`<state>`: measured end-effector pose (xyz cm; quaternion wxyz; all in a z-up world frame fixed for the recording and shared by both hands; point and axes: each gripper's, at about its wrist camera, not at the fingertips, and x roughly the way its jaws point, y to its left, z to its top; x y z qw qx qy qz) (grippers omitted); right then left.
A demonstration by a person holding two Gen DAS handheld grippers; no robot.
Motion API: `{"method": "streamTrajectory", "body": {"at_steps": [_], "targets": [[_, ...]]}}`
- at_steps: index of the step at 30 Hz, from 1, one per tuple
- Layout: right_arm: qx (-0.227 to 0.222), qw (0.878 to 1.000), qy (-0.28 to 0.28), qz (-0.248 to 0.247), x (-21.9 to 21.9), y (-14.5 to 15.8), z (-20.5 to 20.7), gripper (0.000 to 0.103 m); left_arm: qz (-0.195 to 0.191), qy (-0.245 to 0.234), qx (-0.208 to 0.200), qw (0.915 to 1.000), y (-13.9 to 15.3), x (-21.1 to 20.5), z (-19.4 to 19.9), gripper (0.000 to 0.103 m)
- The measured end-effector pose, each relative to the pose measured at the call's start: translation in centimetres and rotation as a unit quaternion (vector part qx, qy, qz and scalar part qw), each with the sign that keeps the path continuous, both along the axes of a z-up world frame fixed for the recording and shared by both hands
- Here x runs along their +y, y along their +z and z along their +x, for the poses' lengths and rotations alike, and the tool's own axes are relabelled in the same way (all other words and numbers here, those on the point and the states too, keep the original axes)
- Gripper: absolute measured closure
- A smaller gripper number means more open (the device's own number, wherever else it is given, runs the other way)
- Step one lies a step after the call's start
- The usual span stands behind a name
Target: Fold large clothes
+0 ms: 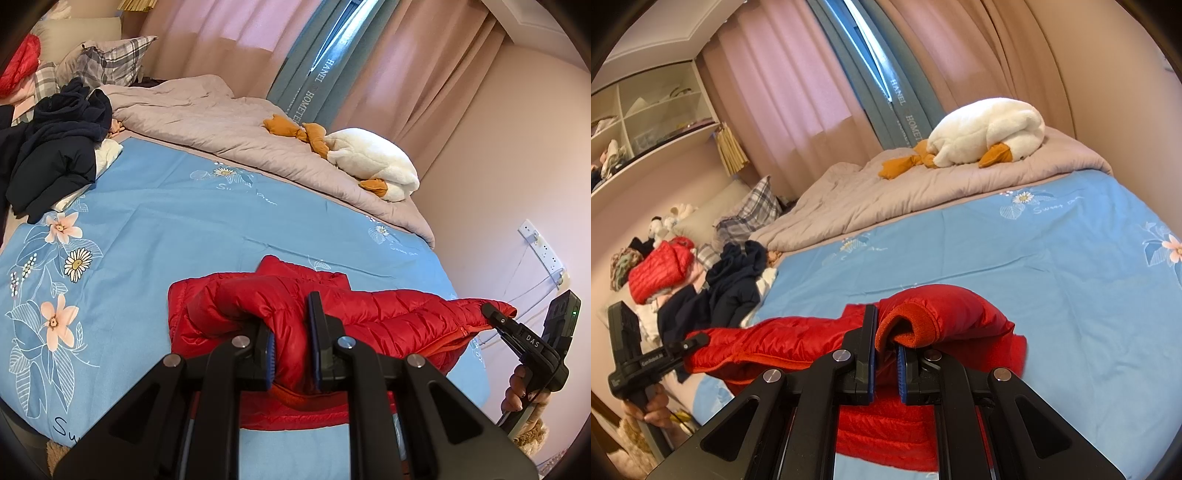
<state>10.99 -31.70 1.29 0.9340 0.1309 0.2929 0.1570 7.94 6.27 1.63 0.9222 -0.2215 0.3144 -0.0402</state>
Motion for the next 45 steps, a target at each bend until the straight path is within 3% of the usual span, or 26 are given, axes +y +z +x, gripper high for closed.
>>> {"method": "streamTrajectory", "body": {"at_steps": [28,45], "targets": [[0.038,0.999,-0.02,-0.009,0.3,-1.6,3.2,0.094,0.029,0.005,0.034,0.999,-1.7,-0.5,5.0,0.088],[0.095,0.994,-0.044,-0.031,0.5,-4.3,8.2,0.094,0.051,0.006,0.092,0.9944,-5.2,-0.6,11.5,0.085]]}}
